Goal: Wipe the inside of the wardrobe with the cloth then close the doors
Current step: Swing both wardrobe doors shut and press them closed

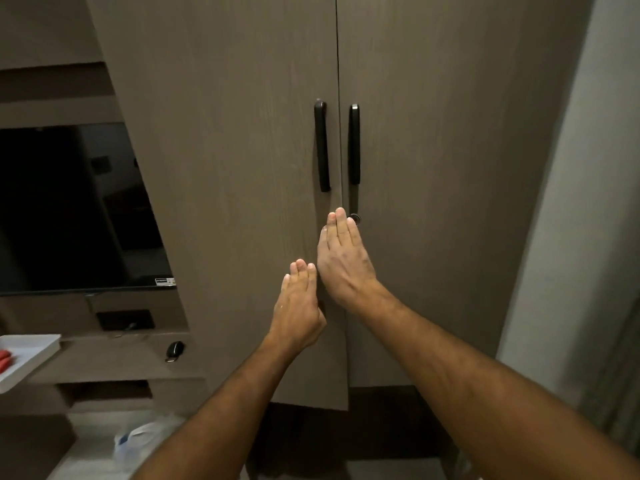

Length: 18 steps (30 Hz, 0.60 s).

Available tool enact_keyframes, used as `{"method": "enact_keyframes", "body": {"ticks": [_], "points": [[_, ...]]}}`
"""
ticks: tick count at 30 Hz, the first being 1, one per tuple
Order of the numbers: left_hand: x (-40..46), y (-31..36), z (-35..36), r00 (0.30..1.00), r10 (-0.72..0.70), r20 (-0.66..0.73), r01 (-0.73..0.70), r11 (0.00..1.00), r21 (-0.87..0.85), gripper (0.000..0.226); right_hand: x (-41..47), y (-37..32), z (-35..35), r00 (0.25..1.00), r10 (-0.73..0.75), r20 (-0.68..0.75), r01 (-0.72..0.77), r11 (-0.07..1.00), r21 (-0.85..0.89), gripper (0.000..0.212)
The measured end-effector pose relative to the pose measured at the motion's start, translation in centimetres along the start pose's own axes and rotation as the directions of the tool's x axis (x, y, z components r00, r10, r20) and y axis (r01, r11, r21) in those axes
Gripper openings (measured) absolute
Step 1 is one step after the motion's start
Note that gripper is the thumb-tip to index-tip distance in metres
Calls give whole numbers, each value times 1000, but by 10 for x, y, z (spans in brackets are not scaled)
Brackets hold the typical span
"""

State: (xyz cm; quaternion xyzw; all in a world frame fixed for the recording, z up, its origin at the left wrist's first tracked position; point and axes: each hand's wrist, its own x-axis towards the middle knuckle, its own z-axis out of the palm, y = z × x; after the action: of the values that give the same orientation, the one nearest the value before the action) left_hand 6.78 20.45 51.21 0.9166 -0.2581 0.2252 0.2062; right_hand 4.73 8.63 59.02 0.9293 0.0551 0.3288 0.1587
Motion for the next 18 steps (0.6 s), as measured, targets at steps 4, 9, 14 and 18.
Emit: {"method": "enact_keyframes", "body": {"ticks": [4,9,14,18], "points": [[21,-6,6,998,-7,64,-1,993,120,73,20,13,10,1000,3,28,-2,1000,-24,54],[42,-10,20,996,-25,91,7,982,189,75,44,23,24,998,-11,64,16,998,-66,57],[53,-15,35,995,-48,86,28,977,213,76,52,28,39,996,-26,80,31,998,-62,67],[49,-9,22,985,-76,155,42,976,212,75,47,23,30,991,-25,132,30,999,-38,71]]}}
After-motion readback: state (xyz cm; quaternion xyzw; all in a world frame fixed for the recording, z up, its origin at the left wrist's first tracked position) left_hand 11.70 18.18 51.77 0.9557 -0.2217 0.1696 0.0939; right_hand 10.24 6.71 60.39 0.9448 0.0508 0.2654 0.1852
